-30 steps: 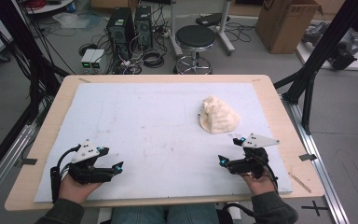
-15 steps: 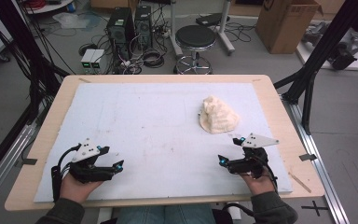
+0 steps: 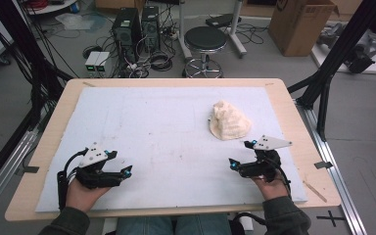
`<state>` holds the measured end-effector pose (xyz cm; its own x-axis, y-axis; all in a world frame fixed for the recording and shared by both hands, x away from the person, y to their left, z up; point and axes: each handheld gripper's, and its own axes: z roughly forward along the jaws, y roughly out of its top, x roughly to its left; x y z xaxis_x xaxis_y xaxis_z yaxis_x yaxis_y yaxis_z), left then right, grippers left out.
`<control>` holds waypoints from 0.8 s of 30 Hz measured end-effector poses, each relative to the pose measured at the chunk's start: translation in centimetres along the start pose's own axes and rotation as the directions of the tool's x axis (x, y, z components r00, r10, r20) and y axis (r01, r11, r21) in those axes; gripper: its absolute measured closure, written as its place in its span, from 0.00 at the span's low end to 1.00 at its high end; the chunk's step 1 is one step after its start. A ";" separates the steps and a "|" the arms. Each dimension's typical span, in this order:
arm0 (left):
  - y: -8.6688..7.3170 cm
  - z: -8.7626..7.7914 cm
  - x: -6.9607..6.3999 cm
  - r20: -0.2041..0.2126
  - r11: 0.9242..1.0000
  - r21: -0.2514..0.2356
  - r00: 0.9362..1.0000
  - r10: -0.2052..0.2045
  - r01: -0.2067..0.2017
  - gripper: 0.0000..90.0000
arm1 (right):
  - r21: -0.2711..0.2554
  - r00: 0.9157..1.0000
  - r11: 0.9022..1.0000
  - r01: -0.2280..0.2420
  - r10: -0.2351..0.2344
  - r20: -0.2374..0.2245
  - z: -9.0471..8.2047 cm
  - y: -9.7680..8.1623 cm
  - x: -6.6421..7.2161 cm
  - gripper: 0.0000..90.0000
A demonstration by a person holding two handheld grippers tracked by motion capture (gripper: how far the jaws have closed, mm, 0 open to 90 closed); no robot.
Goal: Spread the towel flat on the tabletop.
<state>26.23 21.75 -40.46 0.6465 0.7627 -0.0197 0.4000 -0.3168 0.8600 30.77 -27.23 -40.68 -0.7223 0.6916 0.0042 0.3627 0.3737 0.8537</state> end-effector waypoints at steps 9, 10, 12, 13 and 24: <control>0.3 0.3 0.1 0.004 1.000 -0.006 1.000 0.007 -0.007 0.27 | 0.032 1.000 0.999 0.009 -0.009 -0.003 0.8 1.1 -1.0 0.12; 0.3 0.3 0.1 0.004 1.000 -0.006 1.000 0.007 -0.007 0.27 | 0.036 1.000 0.999 0.002 -0.003 0.000 0.9 1.3 -1.1 0.12; 0.3 0.3 0.2 0.004 1.000 -0.009 1.000 -0.001 0.001 0.27 | 0.036 1.000 0.999 -0.004 0.005 -0.004 1.2 1.7 -1.6 0.12; 0.3 0.3 0.2 0.002 1.000 -0.010 1.000 -0.002 0.002 0.27 | 0.036 1.000 0.999 -0.004 0.005 -0.004 1.2 1.7 -1.6 0.12; 0.4 0.3 0.3 0.008 1.000 -0.017 1.000 -0.005 0.005 0.27 | 0.069 0.999 0.997 -0.035 0.035 0.012 2.8 5.1 -4.2 0.13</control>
<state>26.80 21.68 -40.34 0.6497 0.7597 -0.0282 0.3924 -0.3034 0.8683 37.33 -26.49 -37.77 -0.7020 0.7117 0.0272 0.4278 0.3908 0.8150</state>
